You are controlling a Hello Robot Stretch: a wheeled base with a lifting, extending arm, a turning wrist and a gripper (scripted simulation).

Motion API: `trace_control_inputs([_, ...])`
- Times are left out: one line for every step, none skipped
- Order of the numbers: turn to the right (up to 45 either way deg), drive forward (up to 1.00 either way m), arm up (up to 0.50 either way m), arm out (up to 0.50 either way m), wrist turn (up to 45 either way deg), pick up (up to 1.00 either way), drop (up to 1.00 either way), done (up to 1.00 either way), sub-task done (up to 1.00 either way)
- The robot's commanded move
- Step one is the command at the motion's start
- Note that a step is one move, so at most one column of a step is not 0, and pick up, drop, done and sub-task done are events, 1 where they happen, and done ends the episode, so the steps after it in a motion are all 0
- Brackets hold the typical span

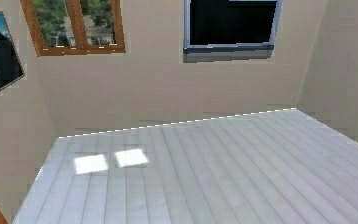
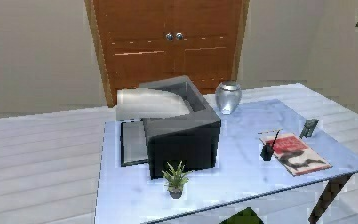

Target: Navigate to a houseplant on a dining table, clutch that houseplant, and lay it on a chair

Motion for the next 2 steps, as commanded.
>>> trace_control_inputs([0.0, 0.0, 0.5, 0.0, 0.0, 0.0, 0.0, 0.0, 0.0])
trace_control_inputs([0.0, 0.0, 0.22, 0.0, 0.0, 0.0, 0.0, 0.0, 0.0])
